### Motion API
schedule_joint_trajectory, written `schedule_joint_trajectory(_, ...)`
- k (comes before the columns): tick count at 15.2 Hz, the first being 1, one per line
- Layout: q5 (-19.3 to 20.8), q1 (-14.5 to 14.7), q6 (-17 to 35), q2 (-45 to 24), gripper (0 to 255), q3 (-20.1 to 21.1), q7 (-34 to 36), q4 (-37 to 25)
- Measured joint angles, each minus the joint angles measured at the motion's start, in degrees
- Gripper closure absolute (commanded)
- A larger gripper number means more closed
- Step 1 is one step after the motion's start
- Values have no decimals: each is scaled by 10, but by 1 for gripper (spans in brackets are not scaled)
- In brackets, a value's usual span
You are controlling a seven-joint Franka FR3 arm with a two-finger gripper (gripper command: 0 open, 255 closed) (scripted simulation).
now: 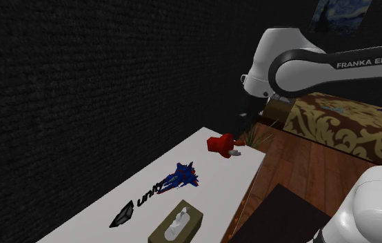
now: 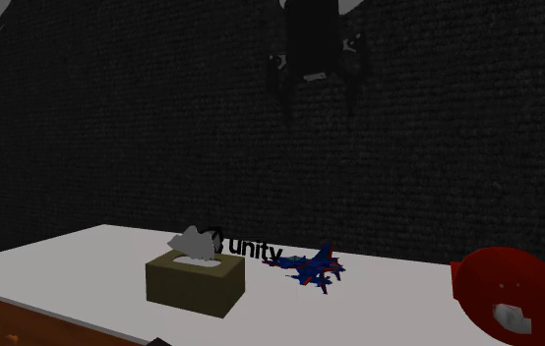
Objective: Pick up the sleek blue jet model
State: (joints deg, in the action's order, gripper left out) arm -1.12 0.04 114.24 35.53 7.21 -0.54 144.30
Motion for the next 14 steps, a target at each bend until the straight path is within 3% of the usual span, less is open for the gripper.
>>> schedule_joint_trajectory(9,7,-4,172,-150,0,35,43,36)
schedule_joint_trajectory(14,35,-11,270,-264,0,57,86,29)
